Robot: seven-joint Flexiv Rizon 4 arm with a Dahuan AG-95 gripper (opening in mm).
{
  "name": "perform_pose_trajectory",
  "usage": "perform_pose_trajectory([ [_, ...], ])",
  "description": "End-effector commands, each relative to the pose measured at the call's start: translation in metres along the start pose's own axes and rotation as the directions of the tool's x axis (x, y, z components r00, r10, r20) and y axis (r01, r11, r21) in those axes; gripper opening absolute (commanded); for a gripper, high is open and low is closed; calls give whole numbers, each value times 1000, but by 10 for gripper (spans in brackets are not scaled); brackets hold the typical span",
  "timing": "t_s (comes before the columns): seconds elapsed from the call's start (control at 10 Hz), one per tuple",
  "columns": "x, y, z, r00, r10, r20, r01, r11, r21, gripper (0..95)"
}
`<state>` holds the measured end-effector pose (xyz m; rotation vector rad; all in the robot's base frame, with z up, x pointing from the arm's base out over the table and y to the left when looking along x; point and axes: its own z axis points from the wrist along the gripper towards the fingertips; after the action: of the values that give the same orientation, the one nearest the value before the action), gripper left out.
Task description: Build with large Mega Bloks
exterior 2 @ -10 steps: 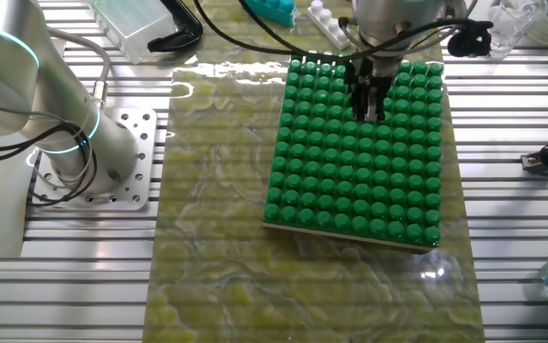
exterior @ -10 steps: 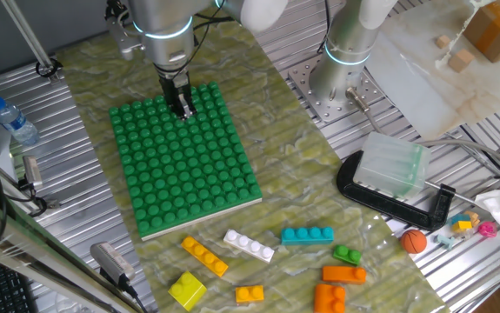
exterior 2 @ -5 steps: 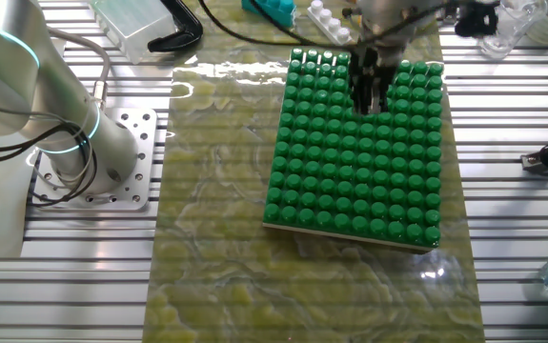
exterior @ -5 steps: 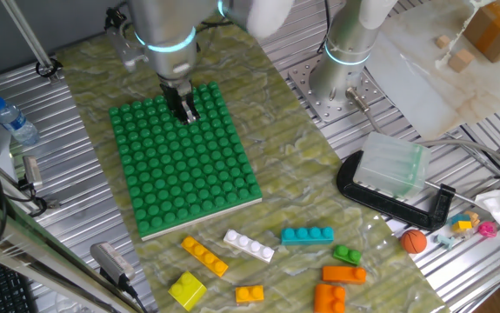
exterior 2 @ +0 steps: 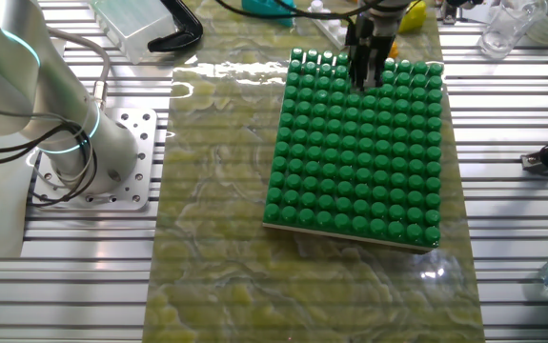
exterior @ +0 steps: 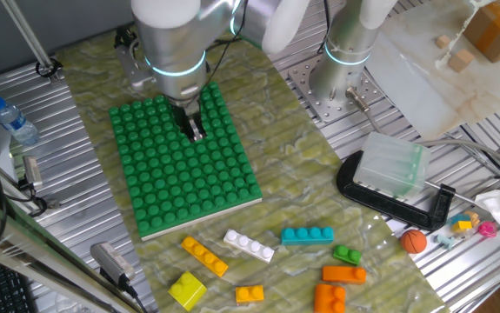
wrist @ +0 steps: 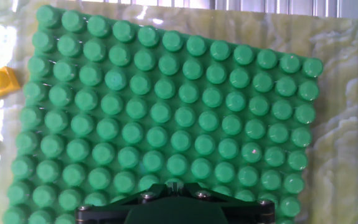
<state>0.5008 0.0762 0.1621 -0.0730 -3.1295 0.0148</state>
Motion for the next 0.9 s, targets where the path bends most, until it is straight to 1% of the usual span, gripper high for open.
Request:
perform_pose_trajectory([
  [0.1,2,5,0,1000,7,-15,-8,998,-62,0],
  [0.2,1,5,1,1000,7,-31,-9,999,-54,0],
  [0.5,1,5,1,999,-17,-29,16,999,-33,0],
  [0.6,1,5,1,999,-19,-33,18,999,-35,0],
  [0.7,1,5,1,999,-20,-43,19,999,-35,0],
  [0.9,1,5,1,997,-12,-79,10,999,-30,0],
])
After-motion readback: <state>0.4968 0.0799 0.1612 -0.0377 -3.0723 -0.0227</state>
